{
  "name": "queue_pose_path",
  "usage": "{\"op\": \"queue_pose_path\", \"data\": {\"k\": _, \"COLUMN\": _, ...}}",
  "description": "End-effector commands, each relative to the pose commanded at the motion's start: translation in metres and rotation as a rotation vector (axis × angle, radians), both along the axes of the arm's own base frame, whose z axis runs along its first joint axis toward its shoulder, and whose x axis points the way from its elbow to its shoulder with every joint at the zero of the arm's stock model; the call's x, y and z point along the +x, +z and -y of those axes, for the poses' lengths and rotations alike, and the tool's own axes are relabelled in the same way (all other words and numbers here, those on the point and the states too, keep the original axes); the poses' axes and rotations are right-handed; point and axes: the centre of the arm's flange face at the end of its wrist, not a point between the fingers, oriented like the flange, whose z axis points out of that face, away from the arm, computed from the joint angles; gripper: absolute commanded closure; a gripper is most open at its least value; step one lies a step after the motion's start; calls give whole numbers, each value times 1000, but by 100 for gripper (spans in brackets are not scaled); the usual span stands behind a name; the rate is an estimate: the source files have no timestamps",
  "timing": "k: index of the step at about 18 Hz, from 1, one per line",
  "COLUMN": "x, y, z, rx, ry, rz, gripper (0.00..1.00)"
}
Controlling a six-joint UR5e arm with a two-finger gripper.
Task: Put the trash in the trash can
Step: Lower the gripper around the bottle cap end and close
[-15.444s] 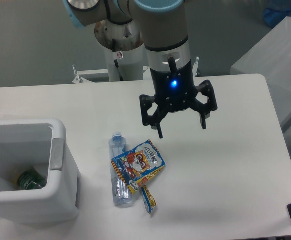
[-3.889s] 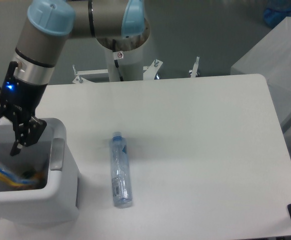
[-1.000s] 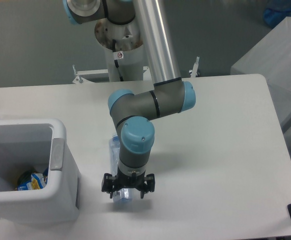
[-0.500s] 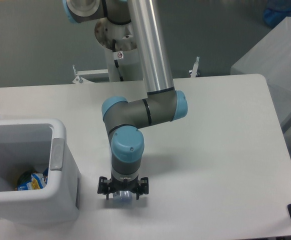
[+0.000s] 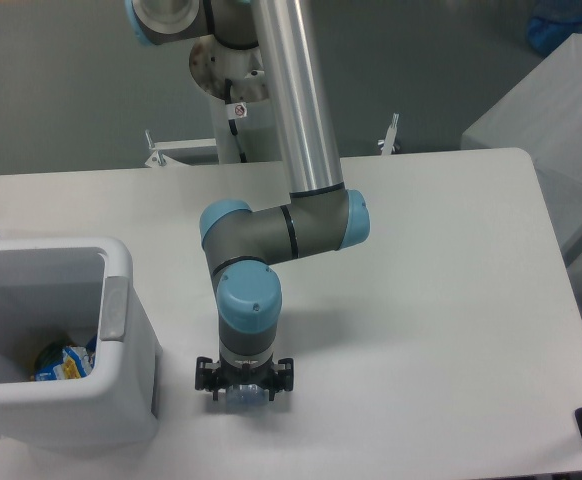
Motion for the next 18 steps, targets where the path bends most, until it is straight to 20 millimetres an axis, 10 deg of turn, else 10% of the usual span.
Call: {"op": "queue_pose_path", "data": {"k": 18, "x": 1, "y": 2, "z": 1, "rx": -1, "ry": -1, "rz": -1, "gripper": 45}}
